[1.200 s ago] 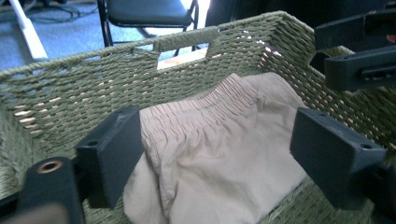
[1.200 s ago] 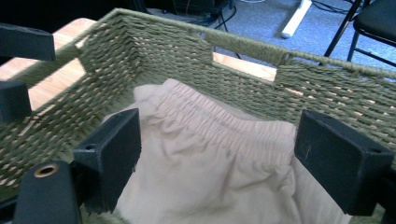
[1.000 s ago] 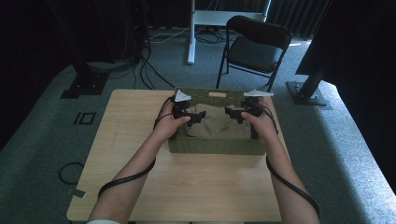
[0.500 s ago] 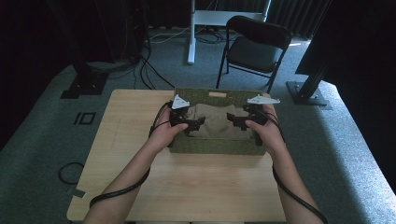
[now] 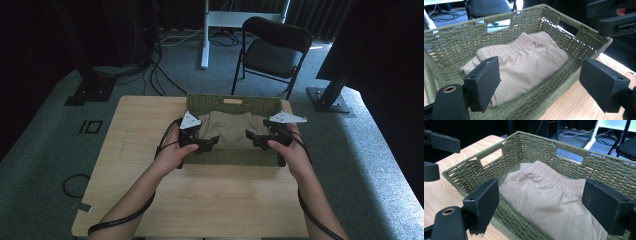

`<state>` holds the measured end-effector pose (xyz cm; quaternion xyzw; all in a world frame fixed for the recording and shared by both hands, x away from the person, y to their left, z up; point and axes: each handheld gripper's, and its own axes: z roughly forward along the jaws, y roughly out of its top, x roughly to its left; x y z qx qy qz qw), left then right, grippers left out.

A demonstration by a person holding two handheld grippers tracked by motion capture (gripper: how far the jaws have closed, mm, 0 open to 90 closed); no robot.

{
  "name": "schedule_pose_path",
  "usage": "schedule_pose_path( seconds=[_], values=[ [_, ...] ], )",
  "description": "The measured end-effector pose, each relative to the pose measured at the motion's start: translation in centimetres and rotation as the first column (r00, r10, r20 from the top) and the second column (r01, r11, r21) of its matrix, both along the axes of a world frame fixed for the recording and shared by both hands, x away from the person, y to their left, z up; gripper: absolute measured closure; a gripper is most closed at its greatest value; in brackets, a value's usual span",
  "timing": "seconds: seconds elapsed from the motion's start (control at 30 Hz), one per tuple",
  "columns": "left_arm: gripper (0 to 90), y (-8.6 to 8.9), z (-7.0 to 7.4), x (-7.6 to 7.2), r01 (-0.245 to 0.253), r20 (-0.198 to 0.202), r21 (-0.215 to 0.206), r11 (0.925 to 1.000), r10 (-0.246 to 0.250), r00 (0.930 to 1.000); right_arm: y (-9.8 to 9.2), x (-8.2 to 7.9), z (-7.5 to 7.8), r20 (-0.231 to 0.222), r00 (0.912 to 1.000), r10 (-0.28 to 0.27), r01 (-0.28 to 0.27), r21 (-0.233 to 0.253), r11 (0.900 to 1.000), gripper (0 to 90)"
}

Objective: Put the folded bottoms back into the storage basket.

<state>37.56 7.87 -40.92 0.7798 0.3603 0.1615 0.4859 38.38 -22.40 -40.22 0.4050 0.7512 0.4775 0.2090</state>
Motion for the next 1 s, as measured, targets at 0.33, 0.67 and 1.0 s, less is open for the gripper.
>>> schedule_pose_path(
  seconds=[0.33, 0.67, 1.0],
  values=[
    [17.8, 0.6, -1.0, -2.7, 0.023, 0.013, 0.01, 0.9997, -0.023, 0.9997, -0.4, -2.6, -1.1, 0.019, 0.9991, 0.037, -0.037, 0.029, 0.999, 13.9],
    [17.8, 0.0, -1.6, -5.7, 0.1, 0.027, 0.039, 0.9942, -0.101, 0.9945, -0.4, -5.0, -2.6, 0.022, 0.9985, 0.05, -0.051, 0.036, 0.998, 14.0],
    [17.9, 0.6, -3.8, -6.7, 0.103, -0.004, 0.041, 0.9938, -0.103, 0.9947, -1.0, -6.7, -5.1, 0.024, 0.9978, 0.061, -0.061, -0.006, 0.998, 14.1]
  ],
)
